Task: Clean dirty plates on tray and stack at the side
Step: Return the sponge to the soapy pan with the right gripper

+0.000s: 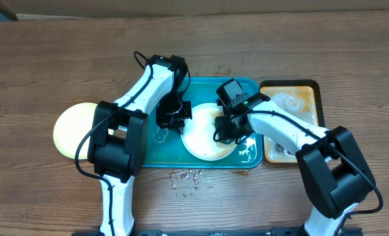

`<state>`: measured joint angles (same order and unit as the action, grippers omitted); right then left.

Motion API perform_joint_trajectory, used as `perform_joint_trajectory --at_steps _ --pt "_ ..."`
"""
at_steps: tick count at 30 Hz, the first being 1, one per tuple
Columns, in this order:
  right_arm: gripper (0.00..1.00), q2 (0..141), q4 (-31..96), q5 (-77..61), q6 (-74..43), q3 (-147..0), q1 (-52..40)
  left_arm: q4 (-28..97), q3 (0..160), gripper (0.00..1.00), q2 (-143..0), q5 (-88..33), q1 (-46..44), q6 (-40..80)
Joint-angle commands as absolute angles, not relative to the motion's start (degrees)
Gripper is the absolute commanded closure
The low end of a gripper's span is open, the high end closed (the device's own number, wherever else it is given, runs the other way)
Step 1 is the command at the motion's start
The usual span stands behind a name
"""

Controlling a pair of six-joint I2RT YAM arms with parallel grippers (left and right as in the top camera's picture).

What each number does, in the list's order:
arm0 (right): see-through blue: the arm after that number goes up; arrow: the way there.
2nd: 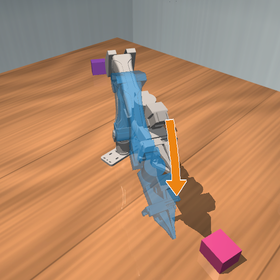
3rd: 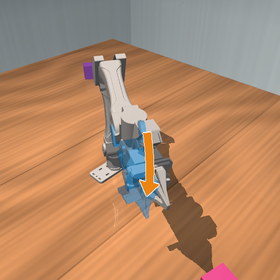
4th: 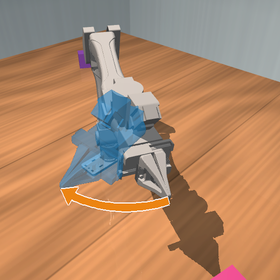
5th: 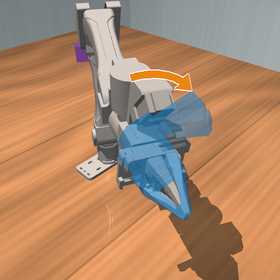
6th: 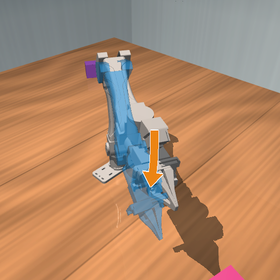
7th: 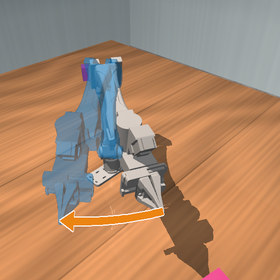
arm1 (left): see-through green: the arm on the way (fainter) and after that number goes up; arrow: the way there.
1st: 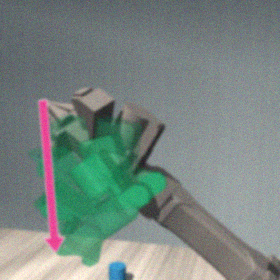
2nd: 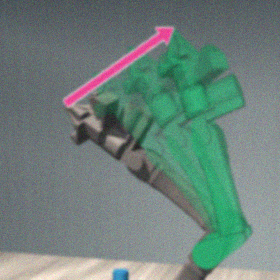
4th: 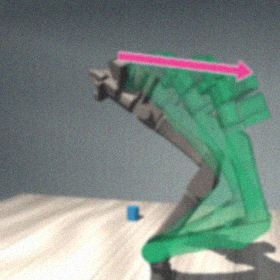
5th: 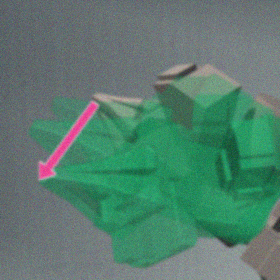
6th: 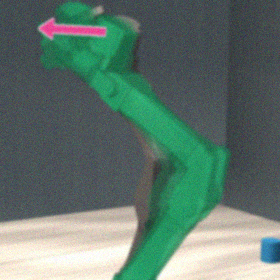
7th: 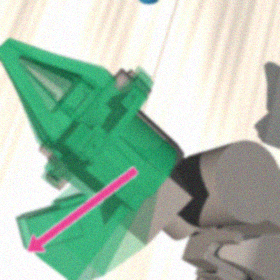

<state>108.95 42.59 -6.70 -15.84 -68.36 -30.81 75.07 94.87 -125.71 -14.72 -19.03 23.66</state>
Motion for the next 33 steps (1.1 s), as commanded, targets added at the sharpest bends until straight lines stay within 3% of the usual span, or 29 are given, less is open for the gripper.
perform_joint_trajectory --at_steps 1,18,25,33 --pt "0.96 109.27 43.62 -1.41 -17.82 -68.49 -29.21 75.16 94.98 0.96 -126.21 -14.48 -18.79 23.81" --pt "0.96 91.64 49.41 -2.83 -21.08 -74.35 -18.52 74.52 95.07 0.96 -123.81 -11.22 -15.35 23.79" --pt "0.96 91.53 56.58 -3.99 -16.51 -72.44 -9.08 74.56 95.07 0.96 -117.21 -3.86 -15.59 24.03" --pt "0.96 91.57 56.93 -3.95 -14.52 -68.20 -6.61 75.00 95.07 0.96 -107.02 5.91 -17.91 25.82"
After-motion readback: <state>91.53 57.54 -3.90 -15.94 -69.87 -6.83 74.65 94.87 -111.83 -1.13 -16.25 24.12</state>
